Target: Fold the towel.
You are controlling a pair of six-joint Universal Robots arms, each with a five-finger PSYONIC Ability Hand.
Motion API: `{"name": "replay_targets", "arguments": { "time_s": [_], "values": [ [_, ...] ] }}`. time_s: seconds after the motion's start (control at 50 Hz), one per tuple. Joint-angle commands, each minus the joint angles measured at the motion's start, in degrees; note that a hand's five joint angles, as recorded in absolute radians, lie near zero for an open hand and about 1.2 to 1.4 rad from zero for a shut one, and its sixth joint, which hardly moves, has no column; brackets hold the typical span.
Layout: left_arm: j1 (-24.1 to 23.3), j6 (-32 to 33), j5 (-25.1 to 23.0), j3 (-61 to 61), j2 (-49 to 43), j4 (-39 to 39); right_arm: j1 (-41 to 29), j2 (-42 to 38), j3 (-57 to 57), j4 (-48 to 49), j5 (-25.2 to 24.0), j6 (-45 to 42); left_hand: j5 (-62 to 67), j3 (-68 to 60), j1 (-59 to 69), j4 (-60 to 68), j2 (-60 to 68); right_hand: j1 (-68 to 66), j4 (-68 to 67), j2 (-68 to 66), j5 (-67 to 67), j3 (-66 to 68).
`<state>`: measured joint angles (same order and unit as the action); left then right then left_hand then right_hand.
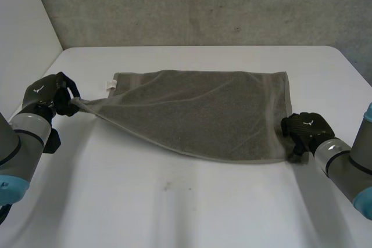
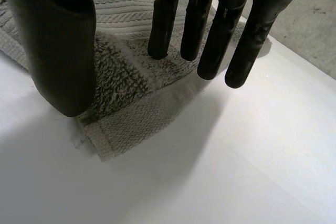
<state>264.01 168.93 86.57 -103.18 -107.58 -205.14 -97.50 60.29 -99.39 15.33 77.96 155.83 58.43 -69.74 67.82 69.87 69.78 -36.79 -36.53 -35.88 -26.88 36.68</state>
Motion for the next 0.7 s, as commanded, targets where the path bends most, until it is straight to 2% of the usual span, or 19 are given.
{"name": "replay_targets", "arguments": {
  "time_s": [0.02, 0.08, 0.12, 0.14, 0.16, 0.18, 0.2, 0.22, 0.36, 0.4, 0.44, 0.46, 0.5, 0.52, 0.56, 0.58, 0.6, 0.62, 0.7],
  "values": [
    [-0.1, 0.0, 0.0, -0.1, 0.0, 0.0, 0.3, -0.4, 0.8, 0.1, 0.0, 0.0, 11.6, -10.3, 12.2, 10.1, 10.2, -1.4, -1.6, -2.3, -1.3, 1.5],
    [-0.1, 0.0, 0.0, 0.0, 0.0, 0.0, 0.3, -0.7, 1.1, 0.0, 0.0, 0.0, 11.6, -10.3, 12.2, 10.1, 10.2, -4.2, -4.5, -5.2, -4.2, 4.4],
    [-0.1, 0.0, 0.0, 0.0, 0.0, 0.0, 0.3, -0.6, 1.2, -0.1, -0.1, -0.2, 11.6, -10.3, 12.2, 10.1, 10.2, -13.4, -13.7, -14.3, -13.3, 13.5],
    [-0.1, 0.0, 0.0, 0.0, 0.0, 0.0, 0.3, -0.6, 1.2, -0.1, -0.1, -0.2, 11.6, -10.3, 12.2, 10.1, 10.2, -13.5, -13.8, -14.4, -13.4, 13.6],
    [-0.1, 0.1, 0.0, 0.0, 0.0, 0.0, 0.3, -0.3, 1.3, -0.2, -0.1, -0.2, 11.6, -10.3, 12.2, 10.1, 10.2, -23.7, -23.9, -24.6, -23.6, 23.8],
    [-0.1, 0.1, 0.0, 0.0, 0.0, 0.0, 0.3, -0.3, 1.3, -0.2, -0.1, -0.2, 11.6, -10.3, 12.2, 10.1, 10.2, -23.8, -24.0, -24.7, -23.7, 23.9],
    [-0.1, 0.1, 0.0, 0.0, 0.0, 0.0, 0.3, 0.2, 1.3, -0.4, -0.1, -0.3, 11.6, -10.3, 12.2, 10.1, 10.2, -37.2, -37.5, -38.2, -37.2, 37.4],
    [-0.1, 0.1, 0.0, 0.0, 0.0, 0.0, 0.5, 0.8, 1.4, -0.6, -0.1, -0.3, 11.6, -10.3, 12.2, 10.1, 10.2, -43.2, -43.4, -44.1, -43.1, 43.3],
    [-0.6, 0.9, 0.1, -1.1, 2.2, 1.8, 2.5, 9.1, 0.5, -3.3, -0.3, -0.4, 11.6, -10.3, 12.2, 10.1, 10.2, -43.2, -43.5, -44.1, -43.1, 43.3],
    [-0.6, 1.0, 0.1, -2.4, 4.0, 2.7, 3.2, 11.3, 0.5, -6.0, -0.4, -1.2, 11.6, -10.3, 12.2, 10.1, 10.2, -43.2, -43.5, -44.1, -43.1, 43.3],
    [-0.6, 1.4, 0.1, -3.6, 6.2, 4.0, 5.2, 14.9, 0.5, -14.3, -1.5, -5.5, 11.6, -10.3, 12.2, 10.1, 10.2, -43.2, -43.5, -44.1, -43.1, 43.3],
    [-0.6, 2.4, 0.0, -5.1, 8.4, 5.3, 5.2, 14.9, 0.5, -14.4, -1.5, -5.5, 11.6, -10.3, 12.2, 10.1, 10.2, -43.2, -43.5, -44.1, -43.1, 43.3],
    [-0.6, 3.9, -0.4, -6.7, 10.9, 6.8, 7.9, 17.0, 0.4, -22.8, -2.4, -13.3, 11.6, -10.3, 12.2, 10.1, 10.2, -43.2, -43.5, -44.1, -43.1, 43.3],
    [-0.5, 5.8, -0.9, -8.8, 13.4, 8.0, 7.9, 17.1, 0.4, -22.8, -2.4, -13.4, 11.6, -10.3, 12.2, 10.1, 10.2, -43.2, -43.5, -44.1, -43.1, 43.3],
    [-0.3, 7.9, -2.0, -11.2, 16.1, 9.1, 10.8, 18.4, -0.4, -31.6, -2.7, -23.2, 11.6, -10.3, 12.2, 10.1, 10.2, -43.2, -43.5, -44.1, -43.1, 43.3],
    [-0.3, 10.0, -3.5, -13.3, 18.7, 9.8, 10.8, 18.4, -0.4, -31.7, -2.7, -23.3, 11.6, -10.3, 12.2, 10.1, 10.2, -43.2, -43.5, -44.1, -43.1, 43.3],
    [-0.3, 12.3, -5.1, -15.5, 21.3, 10.5, 11.8, 19.3, -0.7, -35.5, -2.7, -27.2, 11.6, -10.3, 12.2, 10.1, 10.2, -43.2, -43.5, -44.1, -43.1, 43.3],
    [-0.3, 12.3, -5.1, -15.6, 21.4, 10.5, 11.8, 19.3, -0.7, -35.5, -2.7, -27.2, 11.6, -10.3, 12.2, 10.1, 10.2, -43.2, -43.5, -44.1, -43.1, 43.3],
    [-0.3, 17.0, -8.8, -20.1, 27.4, 11.9, 14.2, 23.0, -0.4, -46.0, -3.3, -35.1, 11.6, -10.3, 12.2, 10.1, 10.2, -43.2, -43.5, -44.1, -43.1, 43.3]
  ]
}}
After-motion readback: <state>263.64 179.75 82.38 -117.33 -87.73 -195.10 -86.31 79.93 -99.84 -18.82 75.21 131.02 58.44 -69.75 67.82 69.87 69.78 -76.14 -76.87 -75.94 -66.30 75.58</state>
